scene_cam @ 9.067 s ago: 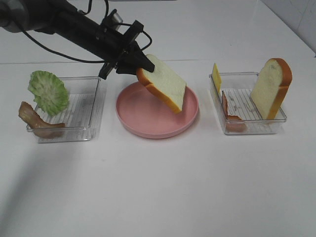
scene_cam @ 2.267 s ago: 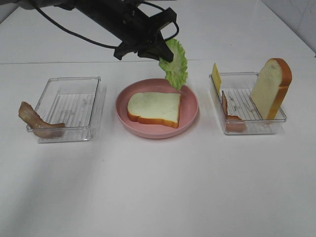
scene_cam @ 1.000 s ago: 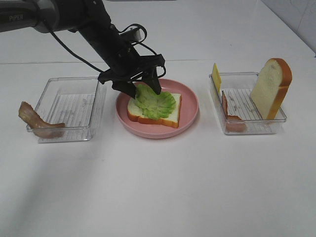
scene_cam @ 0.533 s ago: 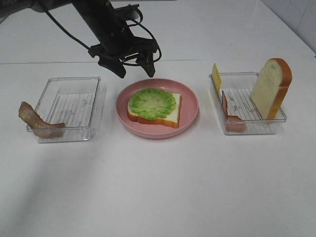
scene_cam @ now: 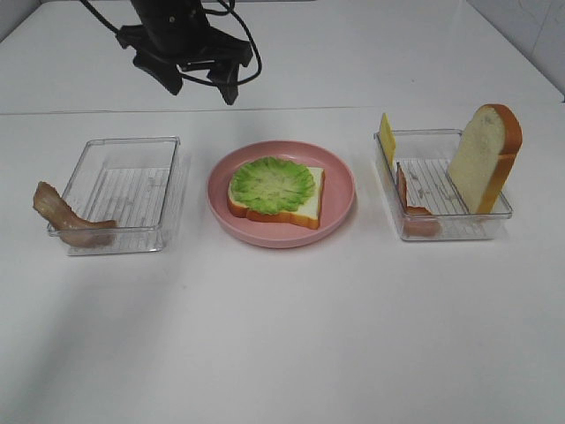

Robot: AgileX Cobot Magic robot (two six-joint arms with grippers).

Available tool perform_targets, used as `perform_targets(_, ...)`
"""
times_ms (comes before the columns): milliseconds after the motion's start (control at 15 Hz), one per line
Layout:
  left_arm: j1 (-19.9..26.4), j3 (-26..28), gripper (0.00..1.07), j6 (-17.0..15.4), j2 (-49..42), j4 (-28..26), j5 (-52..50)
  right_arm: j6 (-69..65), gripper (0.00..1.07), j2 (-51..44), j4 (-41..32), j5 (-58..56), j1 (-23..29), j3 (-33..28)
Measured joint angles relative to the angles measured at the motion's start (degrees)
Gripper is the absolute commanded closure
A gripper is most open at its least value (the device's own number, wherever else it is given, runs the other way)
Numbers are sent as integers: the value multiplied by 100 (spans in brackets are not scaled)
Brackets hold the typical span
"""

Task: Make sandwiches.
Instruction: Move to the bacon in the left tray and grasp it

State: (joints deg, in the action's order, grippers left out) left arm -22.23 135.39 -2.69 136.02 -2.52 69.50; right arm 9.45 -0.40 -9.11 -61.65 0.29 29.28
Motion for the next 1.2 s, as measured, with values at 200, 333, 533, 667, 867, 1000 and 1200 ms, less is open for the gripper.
perform_targets(200, 241, -292, 30, -115, -498, 11, 0, 0, 27, 0, 0, 0, 0, 0)
perform_targets(333, 756, -1060, 30, -155, -1152, 17, 0, 0, 27, 0, 0, 0, 0, 0)
perform_targets(533, 1077, -1765, 30, -155, -1702, 17, 0, 0, 27, 0, 0, 0, 0, 0)
perform_targets(667, 1358, -2469, 30, -155, -2275, 11, 0, 0, 27, 0, 0, 0, 0, 0)
perform_targets(867, 1684, -3214, 30, -172, -2825, 17, 6, 0, 27, 0, 0, 0, 0, 0)
perform_targets(1000, 1833, -3810, 30, -201, -3231, 17, 6, 0, 27, 0, 0, 0, 0, 0)
perform_targets(1200, 1891, -4796, 30, -258, -3598, 23, 29, 0, 27, 0, 0, 0, 0, 0)
